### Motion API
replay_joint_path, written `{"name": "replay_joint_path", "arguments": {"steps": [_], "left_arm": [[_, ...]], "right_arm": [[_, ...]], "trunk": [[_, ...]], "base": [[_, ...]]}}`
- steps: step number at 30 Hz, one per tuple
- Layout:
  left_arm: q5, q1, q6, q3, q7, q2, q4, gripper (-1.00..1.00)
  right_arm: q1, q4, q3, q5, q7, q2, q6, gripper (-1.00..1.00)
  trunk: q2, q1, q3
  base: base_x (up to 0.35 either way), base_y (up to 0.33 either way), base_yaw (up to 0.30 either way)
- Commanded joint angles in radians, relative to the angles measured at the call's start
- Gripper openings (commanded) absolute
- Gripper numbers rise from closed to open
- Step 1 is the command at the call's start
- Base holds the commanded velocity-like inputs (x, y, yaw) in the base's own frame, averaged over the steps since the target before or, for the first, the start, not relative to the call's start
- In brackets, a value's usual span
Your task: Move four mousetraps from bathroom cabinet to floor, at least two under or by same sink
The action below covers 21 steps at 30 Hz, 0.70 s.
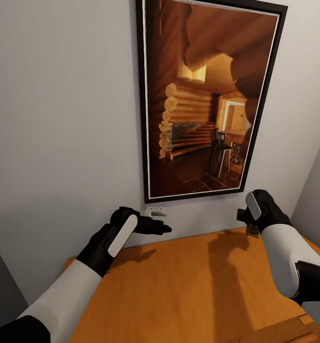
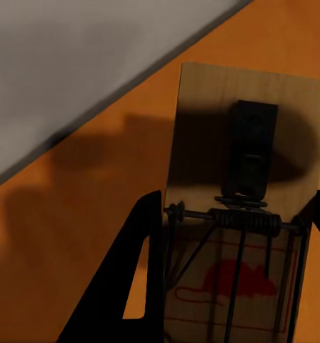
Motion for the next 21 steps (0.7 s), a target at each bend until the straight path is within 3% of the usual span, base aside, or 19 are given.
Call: {"name": "replay_joint_path", "arguments": {"steps": [1, 8, 21], "left_arm": [[0.009, -0.001, 0.003, -0.001, 0.01, 0.0, -0.001, 1.0], [0.005, -0.001, 0.003, 0.0, 0.014, 0.0, -0.001, 1.0], [0.003, -0.001, 0.002, 0.001, 0.016, 0.001, 0.014, 1.0]], "right_arm": [[-0.001, -0.001, -0.001, -0.012, -0.008, 0.0, 0.002, -1.0], [-0.001, -0.001, 0.0, -0.012, -0.008, 0.0, 0.002, -1.0], [-0.001, 0.0, 0.044, -0.014, -0.008, 0.006, 0.002, -1.0]], "trunk": [[-0.001, 0.0, -0.001], [-0.001, 0.0, -0.001], [-0.001, 0.0, -0.001]], "base": [[0.0, 0.0, 0.0], [-0.051, 0.0, 0.0], [-0.306, 0.0, 0.0]]}}
